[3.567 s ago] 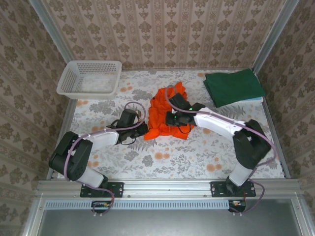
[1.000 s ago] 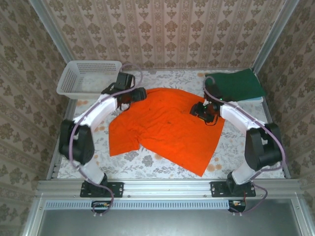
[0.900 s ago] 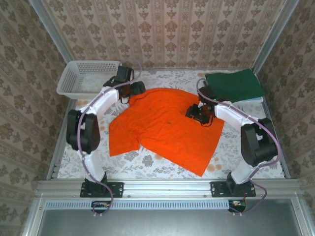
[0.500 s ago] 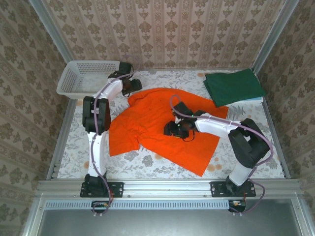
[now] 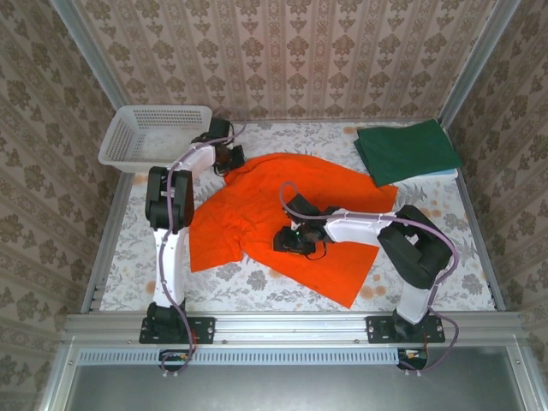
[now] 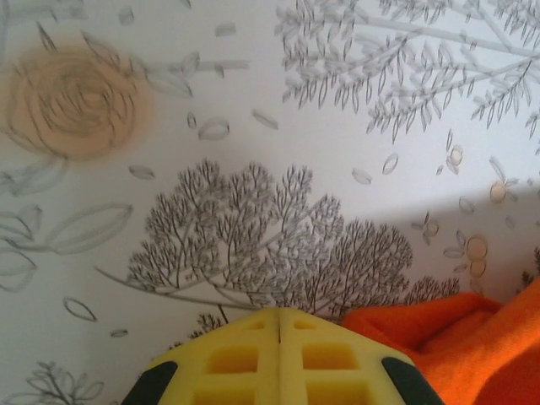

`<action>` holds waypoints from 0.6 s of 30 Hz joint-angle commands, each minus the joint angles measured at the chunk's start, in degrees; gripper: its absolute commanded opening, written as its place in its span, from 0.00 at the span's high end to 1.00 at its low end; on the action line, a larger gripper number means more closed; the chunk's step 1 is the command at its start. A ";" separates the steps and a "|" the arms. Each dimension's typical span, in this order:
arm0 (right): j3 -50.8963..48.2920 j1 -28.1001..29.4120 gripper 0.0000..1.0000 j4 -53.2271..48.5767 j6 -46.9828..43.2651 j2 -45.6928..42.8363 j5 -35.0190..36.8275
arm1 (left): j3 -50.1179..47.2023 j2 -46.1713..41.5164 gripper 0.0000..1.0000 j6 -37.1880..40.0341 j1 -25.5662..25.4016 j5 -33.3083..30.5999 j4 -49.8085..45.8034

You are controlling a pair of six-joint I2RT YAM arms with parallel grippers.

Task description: Fold and stack the t-shirts

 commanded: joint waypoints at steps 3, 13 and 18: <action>-7.70 0.33 0.57 -2.94 0.68 -1.58 -0.88 | -11.28 -12.38 1.00 0.17 -1.19 7.26 12.92; -17.58 -3.90 0.57 -8.43 -1.62 -12.21 0.43 | -36.87 -30.29 1.00 4.49 -6.40 -1.35 27.07; -20.17 -8.28 0.50 -7.88 -0.55 -19.50 -0.50 | -44.99 -35.66 1.00 8.41 -13.77 -5.41 26.97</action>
